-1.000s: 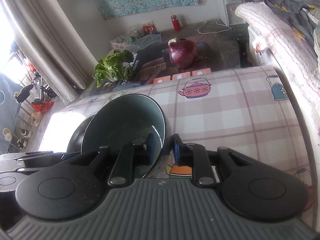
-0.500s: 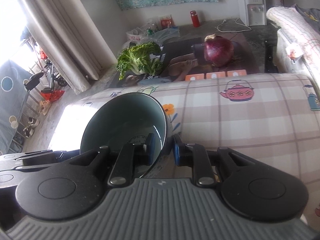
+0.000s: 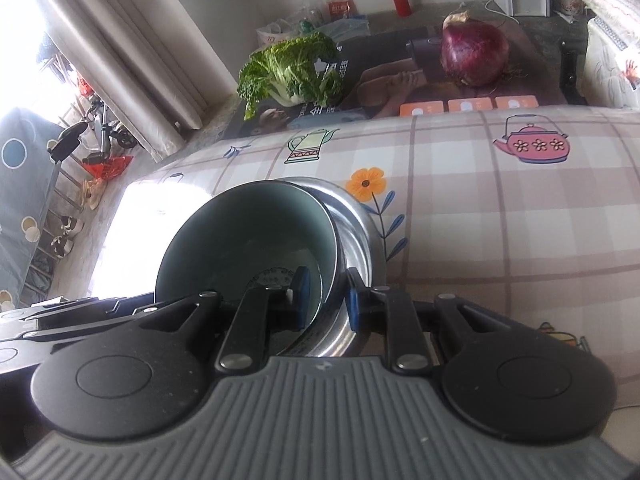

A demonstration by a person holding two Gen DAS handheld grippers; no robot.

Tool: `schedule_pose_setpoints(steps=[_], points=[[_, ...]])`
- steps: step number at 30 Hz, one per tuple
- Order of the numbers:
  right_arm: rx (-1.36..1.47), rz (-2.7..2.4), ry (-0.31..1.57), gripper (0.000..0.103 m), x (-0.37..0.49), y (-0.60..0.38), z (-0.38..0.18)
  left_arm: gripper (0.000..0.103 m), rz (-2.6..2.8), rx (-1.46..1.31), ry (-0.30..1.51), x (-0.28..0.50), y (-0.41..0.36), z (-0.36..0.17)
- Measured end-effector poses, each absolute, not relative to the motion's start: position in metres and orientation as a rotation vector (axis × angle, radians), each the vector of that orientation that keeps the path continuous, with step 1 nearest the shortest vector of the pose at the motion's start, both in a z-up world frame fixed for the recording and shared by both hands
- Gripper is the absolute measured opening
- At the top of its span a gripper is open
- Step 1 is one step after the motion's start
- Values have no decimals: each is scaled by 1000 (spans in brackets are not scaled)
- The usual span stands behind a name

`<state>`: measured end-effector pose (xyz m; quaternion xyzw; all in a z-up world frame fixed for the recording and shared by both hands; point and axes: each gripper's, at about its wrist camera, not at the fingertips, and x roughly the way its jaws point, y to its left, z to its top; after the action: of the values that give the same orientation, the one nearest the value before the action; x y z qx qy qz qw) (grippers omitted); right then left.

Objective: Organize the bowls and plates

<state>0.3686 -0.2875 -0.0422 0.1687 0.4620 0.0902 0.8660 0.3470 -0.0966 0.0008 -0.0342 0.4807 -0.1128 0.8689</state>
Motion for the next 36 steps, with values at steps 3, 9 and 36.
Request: schedule_pose_setpoints(steps=[3,9,36], points=[[356,187,977,18,375,-283,-50,29,-222,-65,1011,350,-94,-6],[329,177,961,18,381,-275,-59,29,-212,-55,1029,354,-90,-18],[342,245,736,73,307,-275,-1,98,-455,-165,839,259,-36,44]])
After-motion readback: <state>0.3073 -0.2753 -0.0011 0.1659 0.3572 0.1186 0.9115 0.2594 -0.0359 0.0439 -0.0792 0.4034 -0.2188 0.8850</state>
